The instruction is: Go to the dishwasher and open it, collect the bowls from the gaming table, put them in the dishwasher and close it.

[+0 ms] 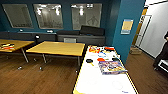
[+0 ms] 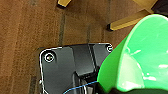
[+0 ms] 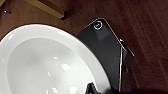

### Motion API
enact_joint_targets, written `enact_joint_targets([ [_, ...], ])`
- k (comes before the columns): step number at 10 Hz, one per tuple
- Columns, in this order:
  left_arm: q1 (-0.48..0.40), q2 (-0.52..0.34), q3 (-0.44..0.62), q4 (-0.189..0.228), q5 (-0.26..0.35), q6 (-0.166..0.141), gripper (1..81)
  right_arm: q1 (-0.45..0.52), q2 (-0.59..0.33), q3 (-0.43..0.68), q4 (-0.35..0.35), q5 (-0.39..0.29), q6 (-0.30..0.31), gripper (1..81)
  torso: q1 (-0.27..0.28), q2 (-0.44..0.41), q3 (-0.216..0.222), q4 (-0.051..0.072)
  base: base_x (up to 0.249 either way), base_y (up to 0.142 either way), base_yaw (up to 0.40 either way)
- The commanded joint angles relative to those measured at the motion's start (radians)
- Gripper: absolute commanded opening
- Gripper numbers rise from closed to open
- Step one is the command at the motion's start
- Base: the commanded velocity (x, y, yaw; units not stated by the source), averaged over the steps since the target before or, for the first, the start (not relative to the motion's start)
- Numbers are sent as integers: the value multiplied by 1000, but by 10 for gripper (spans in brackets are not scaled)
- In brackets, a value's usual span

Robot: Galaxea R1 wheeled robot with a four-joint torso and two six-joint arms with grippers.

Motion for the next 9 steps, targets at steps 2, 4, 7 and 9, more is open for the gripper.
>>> enact_joint_targets([
  [2, 62, 111, -139, 38, -41, 11, 10, 31, -5, -36, -26, -68, -3, 10, -1, 0, 5, 0, 0, 0, 0],
  [4, 128, 212, -299, 38, -47, 11, 10, 23, 38, -99, -26, -88, -3, 10, -1, -1, 11, 0, 0, 0, 0],
  [7, 225, 323, -495, 27, -92, 10, 10, 26, 78, -147, -28, -107, -5, 10, -1, -1, 10, 0, 0, 0, 0],
  [9, 254, 397, -585, 23, -87, 1, 10, 29, 91, -156, -28, -121, -5, 10, -2, -1, 11, 0, 0, 0, 0],
])
